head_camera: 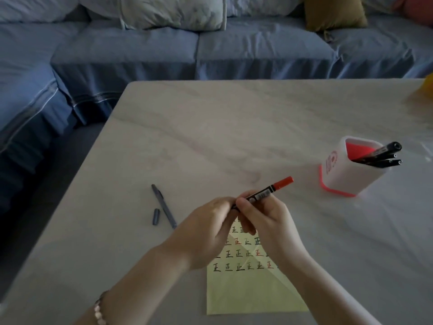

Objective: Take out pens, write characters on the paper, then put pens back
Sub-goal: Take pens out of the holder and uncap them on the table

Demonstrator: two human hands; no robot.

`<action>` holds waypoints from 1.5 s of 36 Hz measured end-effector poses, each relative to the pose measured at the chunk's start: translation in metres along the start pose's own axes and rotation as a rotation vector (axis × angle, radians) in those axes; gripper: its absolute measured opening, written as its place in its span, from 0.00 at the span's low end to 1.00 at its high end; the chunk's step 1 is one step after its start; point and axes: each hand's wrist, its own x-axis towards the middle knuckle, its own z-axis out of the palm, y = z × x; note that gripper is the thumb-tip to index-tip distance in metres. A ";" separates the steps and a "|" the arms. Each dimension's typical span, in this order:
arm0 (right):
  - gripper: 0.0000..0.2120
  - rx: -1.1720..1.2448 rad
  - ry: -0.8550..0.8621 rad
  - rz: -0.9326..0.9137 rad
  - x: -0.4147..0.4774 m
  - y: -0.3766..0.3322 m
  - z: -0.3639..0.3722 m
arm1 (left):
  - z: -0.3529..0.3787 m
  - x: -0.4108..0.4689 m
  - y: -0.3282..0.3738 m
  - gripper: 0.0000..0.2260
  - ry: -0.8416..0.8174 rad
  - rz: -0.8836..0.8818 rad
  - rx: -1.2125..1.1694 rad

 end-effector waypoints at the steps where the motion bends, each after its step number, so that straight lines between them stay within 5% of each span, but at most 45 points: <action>1: 0.06 0.023 -0.006 -0.010 0.000 -0.001 0.002 | -0.002 -0.002 0.000 0.11 0.005 0.003 -0.007; 15: 0.04 0.204 -0.149 -0.100 -0.001 0.007 0.015 | -0.022 -0.014 -0.004 0.10 -0.055 -0.116 -0.071; 19: 0.07 0.184 -0.021 -0.031 0.009 0.005 0.011 | -0.029 -0.015 -0.013 0.16 -0.092 -0.235 -0.008; 23: 0.07 -0.020 0.048 0.103 0.030 -0.001 -0.004 | -0.035 -0.027 -0.041 0.06 0.180 -0.420 -0.179; 25: 0.05 -0.176 -0.033 0.142 0.041 -0.003 -0.008 | -0.034 -0.036 -0.055 0.09 0.283 -0.434 -0.201; 33: 0.08 -0.726 -0.344 0.077 0.090 0.011 0.032 | -0.029 -0.066 -0.076 0.10 0.565 -0.494 -0.278; 40: 0.09 -0.964 -0.375 0.104 0.103 0.045 0.081 | -0.042 -0.050 -0.078 0.06 0.713 -0.509 -0.144; 44: 0.10 -1.017 -0.281 0.042 0.101 0.053 0.086 | -0.044 -0.021 -0.084 0.05 0.701 -0.506 0.010; 54: 0.12 -0.771 -0.184 0.044 0.089 0.053 0.075 | -0.025 0.025 -0.108 0.02 0.366 -0.615 0.294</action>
